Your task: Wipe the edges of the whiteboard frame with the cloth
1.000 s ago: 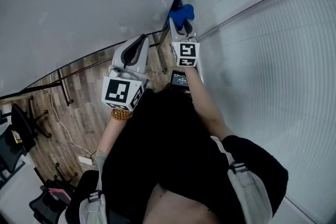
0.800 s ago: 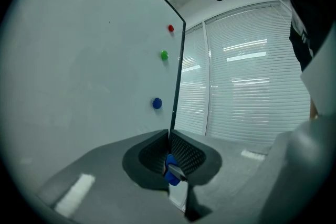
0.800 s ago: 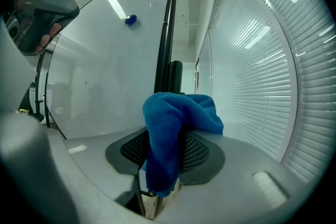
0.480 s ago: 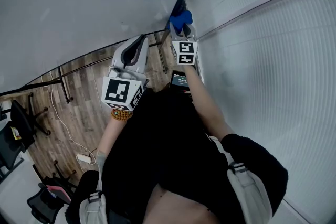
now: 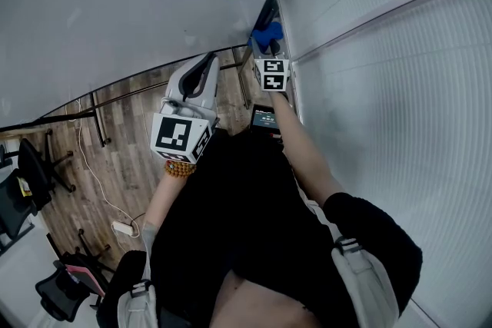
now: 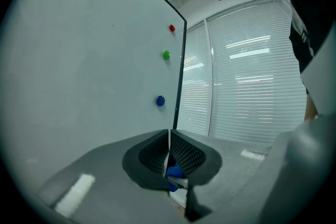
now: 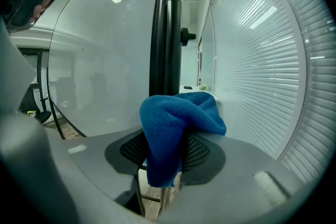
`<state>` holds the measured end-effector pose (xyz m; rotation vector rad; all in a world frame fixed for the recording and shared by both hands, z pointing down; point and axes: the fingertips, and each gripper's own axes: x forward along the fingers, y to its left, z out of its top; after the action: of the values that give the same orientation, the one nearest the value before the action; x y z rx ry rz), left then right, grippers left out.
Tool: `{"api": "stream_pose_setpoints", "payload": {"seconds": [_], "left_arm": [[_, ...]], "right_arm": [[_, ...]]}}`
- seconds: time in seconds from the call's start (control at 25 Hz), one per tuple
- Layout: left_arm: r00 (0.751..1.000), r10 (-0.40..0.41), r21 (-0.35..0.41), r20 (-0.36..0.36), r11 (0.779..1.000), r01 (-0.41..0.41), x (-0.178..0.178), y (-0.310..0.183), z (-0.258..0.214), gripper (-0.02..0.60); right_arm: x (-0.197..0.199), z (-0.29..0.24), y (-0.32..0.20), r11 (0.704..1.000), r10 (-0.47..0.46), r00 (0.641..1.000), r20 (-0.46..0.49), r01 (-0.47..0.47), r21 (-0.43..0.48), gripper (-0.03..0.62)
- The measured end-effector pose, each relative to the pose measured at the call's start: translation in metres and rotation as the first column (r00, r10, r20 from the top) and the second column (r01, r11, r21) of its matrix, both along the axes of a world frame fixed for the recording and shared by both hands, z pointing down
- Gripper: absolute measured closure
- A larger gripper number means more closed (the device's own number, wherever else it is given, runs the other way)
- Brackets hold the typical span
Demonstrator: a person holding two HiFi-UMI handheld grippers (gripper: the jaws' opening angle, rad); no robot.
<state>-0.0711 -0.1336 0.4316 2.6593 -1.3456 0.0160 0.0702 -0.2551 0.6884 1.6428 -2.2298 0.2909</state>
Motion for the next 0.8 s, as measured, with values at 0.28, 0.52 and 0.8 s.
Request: {"api": "stream_pose_setpoints", "payload": {"seconds": [0.28,0.52,0.8], "left_arm": [[1.0,-0.02,-0.011,0.01,1.0,0.02,-0.01,0.003,0.007,0.581],[0.999,-0.042,-0.026,0.02,0.999,0.043,-0.022,0.006,0.017,0.581],[0.998,-0.059,-0.037,0.034,0.998,0.06,-0.027,0.025,0.035,0.581]], "right_arm": [[-0.006,0.041,-0.004,0.996,-0.038,0.998,-0.044,0.034,-0.082,0.411],[-0.013,0.073,-0.009,0.986,-0.064,0.996,-0.059,0.054,-0.16,0.413],[-0.014,0.109,0.013,0.953,-0.138,0.988,-0.067,0.114,-0.281,0.43]]}}
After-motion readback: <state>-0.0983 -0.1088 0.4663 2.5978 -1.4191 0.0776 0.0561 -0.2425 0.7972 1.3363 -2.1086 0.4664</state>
